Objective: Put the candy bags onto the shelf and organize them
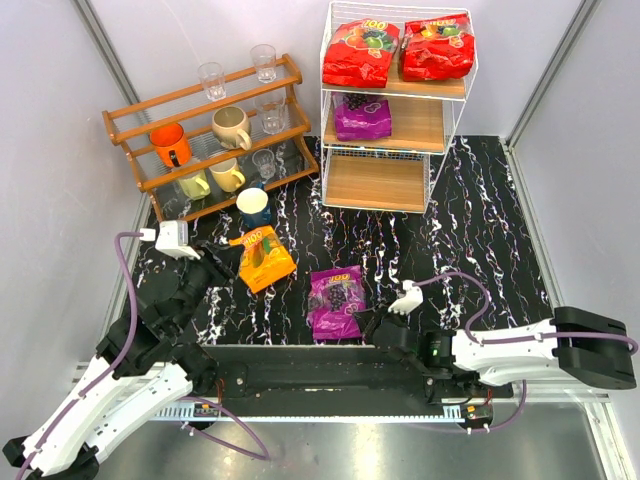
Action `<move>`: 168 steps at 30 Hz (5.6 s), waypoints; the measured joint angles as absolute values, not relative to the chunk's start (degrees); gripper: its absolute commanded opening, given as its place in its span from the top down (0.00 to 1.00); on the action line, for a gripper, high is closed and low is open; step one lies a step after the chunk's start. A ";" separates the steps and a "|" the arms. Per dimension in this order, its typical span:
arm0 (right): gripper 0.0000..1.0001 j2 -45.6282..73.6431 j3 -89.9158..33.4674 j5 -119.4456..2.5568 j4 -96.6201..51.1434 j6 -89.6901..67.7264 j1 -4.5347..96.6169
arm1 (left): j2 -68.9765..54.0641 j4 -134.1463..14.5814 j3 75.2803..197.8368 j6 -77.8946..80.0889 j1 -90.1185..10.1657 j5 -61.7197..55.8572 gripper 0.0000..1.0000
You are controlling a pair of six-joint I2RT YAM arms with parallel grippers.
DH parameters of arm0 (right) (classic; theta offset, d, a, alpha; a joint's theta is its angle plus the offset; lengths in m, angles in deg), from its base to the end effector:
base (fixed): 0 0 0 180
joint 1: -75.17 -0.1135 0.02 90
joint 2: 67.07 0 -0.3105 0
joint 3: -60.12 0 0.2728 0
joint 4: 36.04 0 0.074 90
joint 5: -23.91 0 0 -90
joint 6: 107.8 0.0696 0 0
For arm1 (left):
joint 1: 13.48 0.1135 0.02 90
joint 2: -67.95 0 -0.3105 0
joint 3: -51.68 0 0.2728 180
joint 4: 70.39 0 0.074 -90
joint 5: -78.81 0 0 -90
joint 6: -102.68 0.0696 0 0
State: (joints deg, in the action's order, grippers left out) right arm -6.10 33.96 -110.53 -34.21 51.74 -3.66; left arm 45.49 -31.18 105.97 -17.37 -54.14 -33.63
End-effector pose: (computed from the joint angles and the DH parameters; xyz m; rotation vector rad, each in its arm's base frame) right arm 0.0851 0.1795 0.1554 0.2542 2.0834 0.7652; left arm 0.0947 -0.0463 0.3582 -0.1379 1.7193 -0.5892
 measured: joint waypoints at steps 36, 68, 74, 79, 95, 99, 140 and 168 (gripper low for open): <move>1.00 -3.57 -7.66 -73.09 -30.40 -10.84 50.04 | 31.48 -46.48 100.33 -13.96 -53.99 -29.17 0.64; 1.00 13.76 -30.83 -47.06 -29.18 -19.18 67.00 | 23.39 -57.34 97.60 -13.74 -51.30 -23.22 0.66; 1.00 15.10 -31.46 -44.85 -29.71 -19.38 67.03 | 23.18 -57.71 97.54 -13.85 -51.15 -22.68 0.67; 1.00 18.00 -31.79 -40.22 -33.60 -16.19 67.09 | 23.18 -57.78 97.54 -13.93 -51.06 -22.11 0.67; 1.00 28.87 -32.05 -23.15 -60.79 14.93 67.42 | 25.19 -57.10 96.49 -14.66 -50.97 -21.59 0.69; 1.00 30.46 -32.05 -20.15 -66.80 22.32 67.42 | 25.71 -57.03 96.49 -14.83 -50.97 -21.48 0.69; 1.00 14.57 -26.32 -26.34 -44.59 1.10 71.88 | 20.55 -58.83 95.85 -15.68 -50.97 -18.85 0.72; 1.00 25.87 -22.91 -25.51 -69.70 14.76 76.42 | 18.30 -61.27 95.87 -15.62 -50.86 -18.46 0.73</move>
